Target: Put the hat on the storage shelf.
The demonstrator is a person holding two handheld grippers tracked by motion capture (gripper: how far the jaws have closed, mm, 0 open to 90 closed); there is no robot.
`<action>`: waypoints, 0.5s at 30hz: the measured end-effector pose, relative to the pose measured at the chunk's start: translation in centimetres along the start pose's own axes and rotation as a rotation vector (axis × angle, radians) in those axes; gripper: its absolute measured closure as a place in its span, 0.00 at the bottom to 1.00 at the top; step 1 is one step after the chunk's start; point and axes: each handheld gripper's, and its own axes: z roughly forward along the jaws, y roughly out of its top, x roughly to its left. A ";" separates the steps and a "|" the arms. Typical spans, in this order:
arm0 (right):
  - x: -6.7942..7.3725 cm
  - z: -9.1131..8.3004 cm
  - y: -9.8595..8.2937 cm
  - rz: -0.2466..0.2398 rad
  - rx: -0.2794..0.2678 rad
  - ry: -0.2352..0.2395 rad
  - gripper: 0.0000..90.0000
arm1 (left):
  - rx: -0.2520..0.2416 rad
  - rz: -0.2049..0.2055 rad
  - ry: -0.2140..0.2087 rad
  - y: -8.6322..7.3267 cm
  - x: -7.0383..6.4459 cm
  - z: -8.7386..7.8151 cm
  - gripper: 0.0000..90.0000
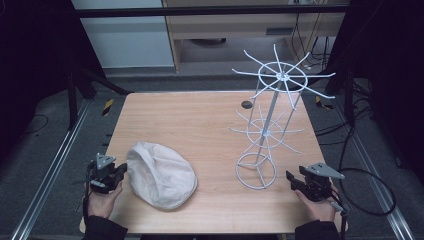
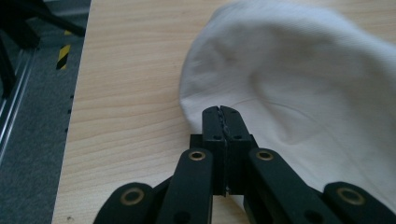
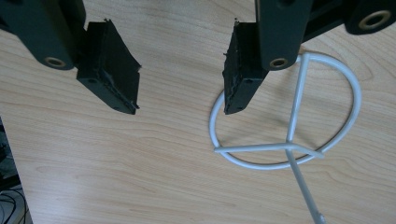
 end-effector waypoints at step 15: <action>0.0 0.1 -0.1 -0.010 0.001 -0.005 0.51 | 0.016 0.016 0.025 2.5 -0.9 5.3 1.00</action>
